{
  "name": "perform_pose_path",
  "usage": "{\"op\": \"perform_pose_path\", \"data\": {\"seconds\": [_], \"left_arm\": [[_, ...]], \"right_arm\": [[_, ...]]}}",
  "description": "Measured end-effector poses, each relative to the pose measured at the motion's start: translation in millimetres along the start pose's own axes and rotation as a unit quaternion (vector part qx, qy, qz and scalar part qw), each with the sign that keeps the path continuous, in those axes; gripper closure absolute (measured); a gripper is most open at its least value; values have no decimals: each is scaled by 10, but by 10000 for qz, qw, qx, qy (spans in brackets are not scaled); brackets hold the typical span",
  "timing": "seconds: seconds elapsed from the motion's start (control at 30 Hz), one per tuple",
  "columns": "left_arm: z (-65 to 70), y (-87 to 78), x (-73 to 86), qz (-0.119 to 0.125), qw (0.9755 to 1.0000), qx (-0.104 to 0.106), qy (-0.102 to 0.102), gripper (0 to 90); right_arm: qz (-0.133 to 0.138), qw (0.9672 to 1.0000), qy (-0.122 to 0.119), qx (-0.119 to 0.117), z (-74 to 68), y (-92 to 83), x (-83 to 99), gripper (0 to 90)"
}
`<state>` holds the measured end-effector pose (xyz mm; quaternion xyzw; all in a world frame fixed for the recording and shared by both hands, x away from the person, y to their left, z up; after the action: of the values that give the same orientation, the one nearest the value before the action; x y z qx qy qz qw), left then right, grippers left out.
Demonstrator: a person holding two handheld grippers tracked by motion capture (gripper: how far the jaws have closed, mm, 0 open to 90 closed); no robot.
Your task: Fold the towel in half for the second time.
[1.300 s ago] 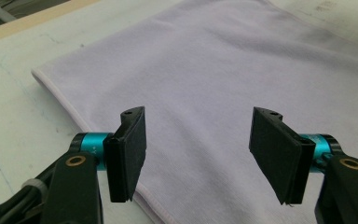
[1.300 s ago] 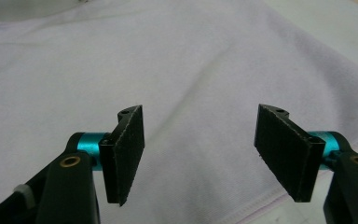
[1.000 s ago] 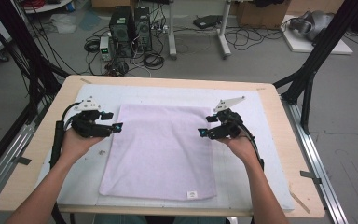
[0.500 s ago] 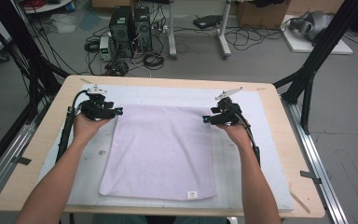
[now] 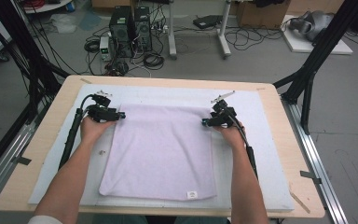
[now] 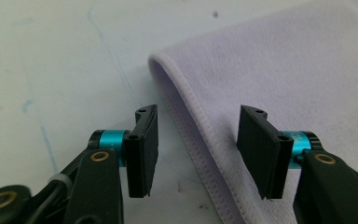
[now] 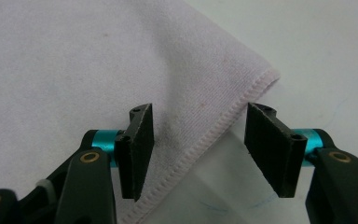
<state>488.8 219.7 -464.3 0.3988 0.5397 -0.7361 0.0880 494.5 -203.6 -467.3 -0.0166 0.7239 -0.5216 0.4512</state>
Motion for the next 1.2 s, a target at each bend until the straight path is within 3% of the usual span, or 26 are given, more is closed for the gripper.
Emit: {"op": "perform_pose_path", "data": {"seconds": [0.07,0.17,0.3,0.33,0.4,0.57,0.73,0.9,0.97,1.07,1.13,1.17,1.2], "left_arm": [[32,19,32,63,9996,-160,236,497],[13,11,35,126,9997,-187,43,575],[43,20,33,138,9998,122,-18,790],[43,24,33,153,9998,144,-69,837],[31,22,35,159,9995,206,-164,844],[37,0,23,209,9996,184,-33,853],[43,-102,-35,450,9988,158,87,854],[92,-301,-115,838,9960,155,274,854],[145,-399,-116,979,9940,40,487,855],[211,-544,-77,1221,9907,-8,595,854],[283,-653,-18,1241,9888,-26,833,854],[318,-705,18,1358,9870,-13,859,854],[339,-748,58,1388,9869,70,824,854]], "right_arm": [[5,10000,48,-3,-3,2,1,447],[12,9998,138,-116,-19,1,-4,544],[85,9990,323,-298,-17,3,4,690],[89,9971,428,-620,-29,2,5,831],[140,9969,384,-676,-64,23,-2,835],[149,9968,354,-702,-52,-3,-9,839],[363,9976,147,-563,-31,-191,-96,841],[597,9969,-69,-504,-62,-389,-193,841],[628,9966,-140,-513,-86,-455,-213,841],[711,9960,-194,-513,-148,-567,-215,841],[763,9952,-290,-535,-204,-658,-200,841],[794,9948,-300,-571,-233,-708,-186,841],[880,9937,-327,-607,-262,-760,-168,841]]}}
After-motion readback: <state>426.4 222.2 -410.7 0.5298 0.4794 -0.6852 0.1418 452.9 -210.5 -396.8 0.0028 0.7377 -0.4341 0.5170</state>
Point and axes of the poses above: each handheld gripper's, and its own axes: y roughly forward along the jaws, x roughly out of its underside, z roughly to its right, the point moved 4 cm from there along y, roughly forward along the jaws, and after that the axes turned 1 degree about -z, right-handed, at the moved point
